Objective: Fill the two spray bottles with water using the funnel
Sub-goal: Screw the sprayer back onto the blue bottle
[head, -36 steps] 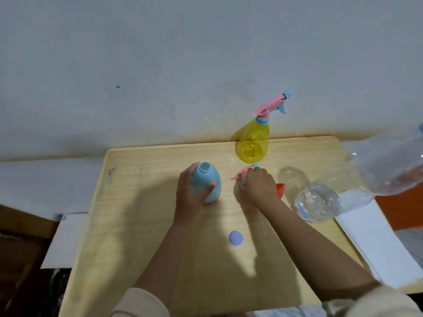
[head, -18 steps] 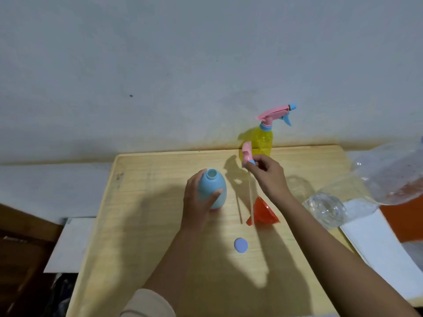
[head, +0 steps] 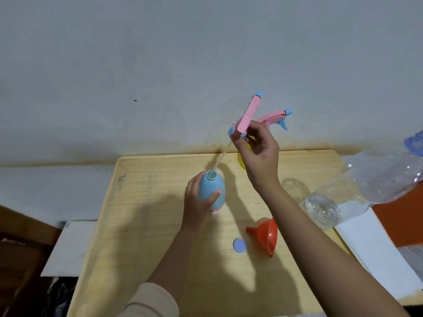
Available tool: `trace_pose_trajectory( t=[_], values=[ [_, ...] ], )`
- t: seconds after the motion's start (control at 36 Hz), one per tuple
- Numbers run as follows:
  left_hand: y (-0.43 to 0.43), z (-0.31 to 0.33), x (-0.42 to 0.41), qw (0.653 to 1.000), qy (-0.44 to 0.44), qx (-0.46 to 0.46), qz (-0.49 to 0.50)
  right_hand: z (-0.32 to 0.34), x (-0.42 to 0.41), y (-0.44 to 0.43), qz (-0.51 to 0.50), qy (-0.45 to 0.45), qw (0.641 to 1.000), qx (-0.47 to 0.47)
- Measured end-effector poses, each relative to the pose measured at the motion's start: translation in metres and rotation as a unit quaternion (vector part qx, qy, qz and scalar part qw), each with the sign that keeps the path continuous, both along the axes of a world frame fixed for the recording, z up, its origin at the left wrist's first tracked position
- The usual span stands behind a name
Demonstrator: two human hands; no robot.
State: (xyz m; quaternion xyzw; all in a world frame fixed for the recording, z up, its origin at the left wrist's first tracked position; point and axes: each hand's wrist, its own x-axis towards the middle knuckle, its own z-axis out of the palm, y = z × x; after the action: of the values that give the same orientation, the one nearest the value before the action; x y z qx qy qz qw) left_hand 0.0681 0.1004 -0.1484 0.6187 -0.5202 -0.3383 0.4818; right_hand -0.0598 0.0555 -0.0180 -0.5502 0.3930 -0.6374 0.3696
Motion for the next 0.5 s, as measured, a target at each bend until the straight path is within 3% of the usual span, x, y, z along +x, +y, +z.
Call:
trace_pose_trajectory(
  t=[0.25, 0.39, 0.5],
  values=[
    [-0.001, -0.001, -0.001, 1.0, -0.001, -0.004, 0.004, -0.016, 0.004, -0.005, 0.014, 0.066, 0.998, -0.008],
    [-0.002, -0.005, -0.002, 1.0, 0.008, 0.003, 0.011, -0.049, 0.009, -0.001, 0.075, 0.152, 0.98, 0.103],
    [0.002, -0.01, -0.006, 1.0, 0.015, -0.018, 0.014, -0.075, 0.012, 0.009, 0.088, 0.15, 0.971, 0.162]
  ],
)
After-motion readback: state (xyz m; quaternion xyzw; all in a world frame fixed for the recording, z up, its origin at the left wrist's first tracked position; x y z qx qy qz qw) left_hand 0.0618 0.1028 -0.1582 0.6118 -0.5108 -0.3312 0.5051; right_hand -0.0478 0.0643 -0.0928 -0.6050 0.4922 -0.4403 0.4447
